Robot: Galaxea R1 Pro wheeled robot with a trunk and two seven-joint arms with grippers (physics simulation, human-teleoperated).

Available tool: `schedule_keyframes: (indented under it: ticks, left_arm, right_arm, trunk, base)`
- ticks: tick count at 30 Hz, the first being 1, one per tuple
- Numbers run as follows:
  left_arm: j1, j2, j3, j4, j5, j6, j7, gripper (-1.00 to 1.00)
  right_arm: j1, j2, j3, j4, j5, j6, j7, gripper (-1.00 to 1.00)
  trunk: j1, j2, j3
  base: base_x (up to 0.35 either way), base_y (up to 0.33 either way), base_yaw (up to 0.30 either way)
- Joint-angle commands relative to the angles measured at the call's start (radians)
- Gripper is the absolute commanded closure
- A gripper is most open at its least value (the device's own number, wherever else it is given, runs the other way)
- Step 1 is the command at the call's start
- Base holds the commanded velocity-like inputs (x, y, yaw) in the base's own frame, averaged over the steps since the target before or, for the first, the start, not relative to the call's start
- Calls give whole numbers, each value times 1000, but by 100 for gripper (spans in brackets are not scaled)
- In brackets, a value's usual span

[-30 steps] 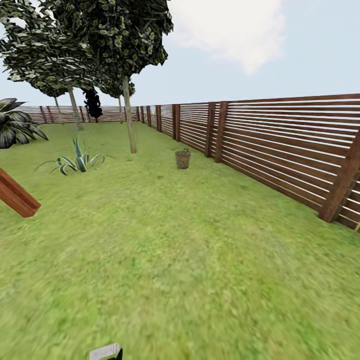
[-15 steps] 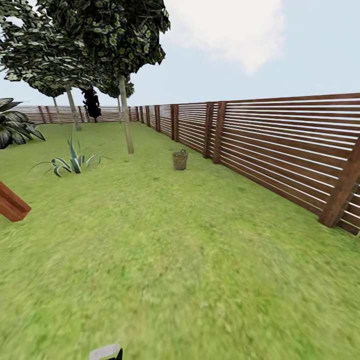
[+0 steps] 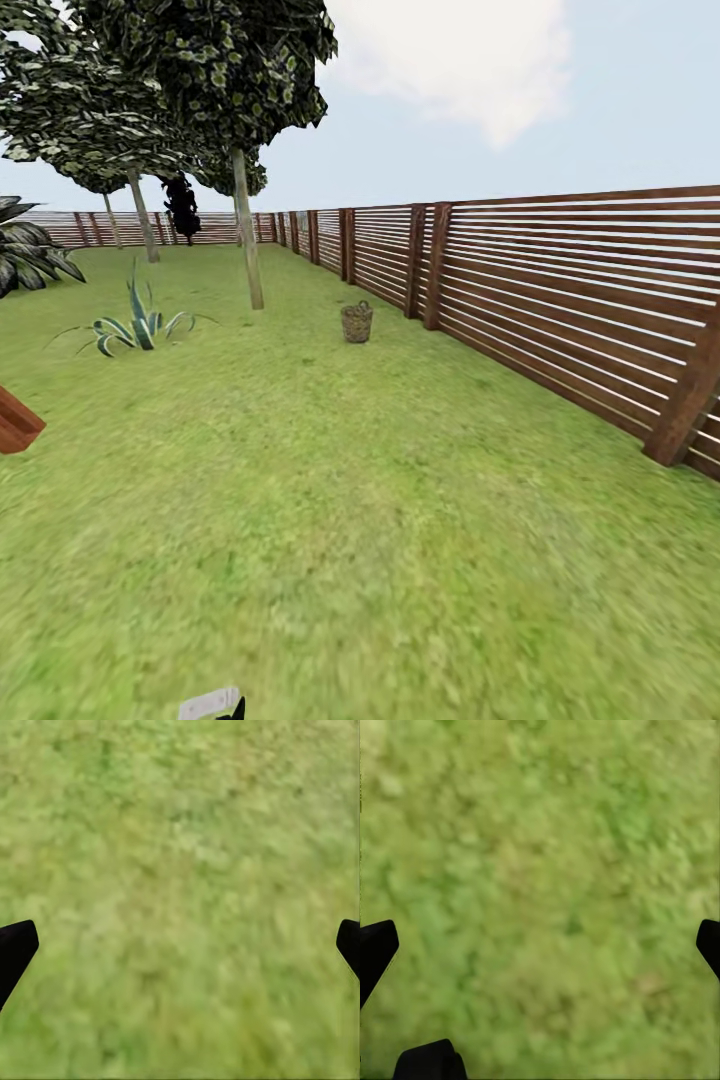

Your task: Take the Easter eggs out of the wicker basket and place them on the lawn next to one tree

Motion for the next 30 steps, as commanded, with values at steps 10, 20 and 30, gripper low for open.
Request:
schedule_keyframes:
  ticks: [10, 20, 30]
  left_arm:
    - [-1, -1, 1, 0, 8, -3, -1, -100]
    - [-1, -1, 1, 0, 8, -3, -1, -100]
    - [-1, -1, 1, 0, 8, -3, -1, -100]
  right_arm:
    - [-1, 0, -2, 1, -1, -3, 0, -100]
    - [-1, 0, -2, 1, -1, -3, 0, -100]
    - [-1, 0, -2, 1, -1, -3, 0, -100]
  trunk:
    - [0, 0, -1]
    - [0, 0, -1]
    - [0, 0, -1]
  base:
    - [258, -103, 0]
    - [259, -143, 0]
    - [260, -144, 0]
